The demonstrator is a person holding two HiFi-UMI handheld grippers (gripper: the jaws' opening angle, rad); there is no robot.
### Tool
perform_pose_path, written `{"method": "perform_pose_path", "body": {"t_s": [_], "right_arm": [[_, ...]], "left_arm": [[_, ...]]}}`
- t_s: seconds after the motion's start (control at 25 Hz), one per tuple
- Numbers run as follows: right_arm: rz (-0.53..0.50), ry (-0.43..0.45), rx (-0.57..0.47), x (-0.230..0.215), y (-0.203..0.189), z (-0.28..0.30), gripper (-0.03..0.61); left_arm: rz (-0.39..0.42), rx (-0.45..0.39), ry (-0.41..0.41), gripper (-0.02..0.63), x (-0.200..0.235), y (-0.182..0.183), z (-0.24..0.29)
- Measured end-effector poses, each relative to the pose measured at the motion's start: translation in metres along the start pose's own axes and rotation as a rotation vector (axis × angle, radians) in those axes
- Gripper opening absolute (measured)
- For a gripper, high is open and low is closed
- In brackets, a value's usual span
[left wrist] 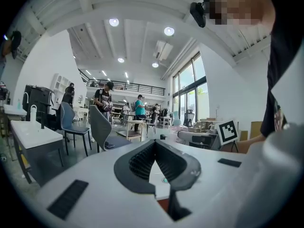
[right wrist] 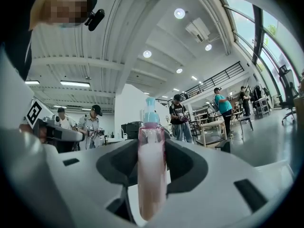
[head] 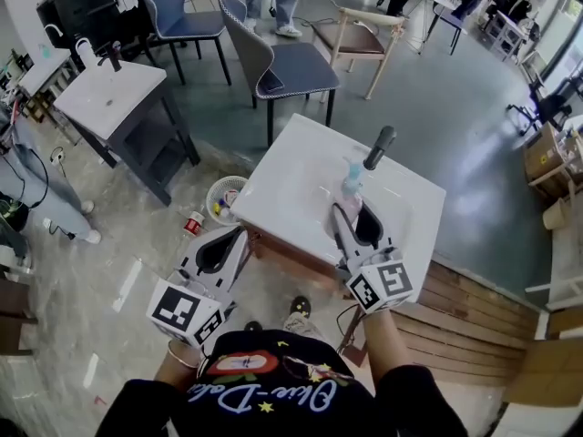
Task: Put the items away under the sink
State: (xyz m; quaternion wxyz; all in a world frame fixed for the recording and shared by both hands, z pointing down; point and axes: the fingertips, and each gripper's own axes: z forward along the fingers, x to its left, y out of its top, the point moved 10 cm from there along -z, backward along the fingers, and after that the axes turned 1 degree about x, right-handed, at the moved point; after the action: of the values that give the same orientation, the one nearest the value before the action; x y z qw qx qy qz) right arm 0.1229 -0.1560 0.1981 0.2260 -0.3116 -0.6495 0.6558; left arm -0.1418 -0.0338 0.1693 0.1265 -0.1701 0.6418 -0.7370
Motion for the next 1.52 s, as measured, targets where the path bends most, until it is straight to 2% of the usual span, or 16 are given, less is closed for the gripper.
{"method": "perform_pose_path", "body": {"t_s": [0.8, 1.52], "right_arm": [[-0.003, -0.040, -0.035, 0.071, 0.000, -0.036, 0.186], [0.021, -0.064, -0.051, 0.108, 0.003, -0.072, 0.186]], "left_arm": [[0.003, -0.012, -0.031, 0.008, 0.005, -0.009, -0.072], [-0.023, 0.002, -0.064, 0.008, -0.002, -0.024, -0.103]]}}
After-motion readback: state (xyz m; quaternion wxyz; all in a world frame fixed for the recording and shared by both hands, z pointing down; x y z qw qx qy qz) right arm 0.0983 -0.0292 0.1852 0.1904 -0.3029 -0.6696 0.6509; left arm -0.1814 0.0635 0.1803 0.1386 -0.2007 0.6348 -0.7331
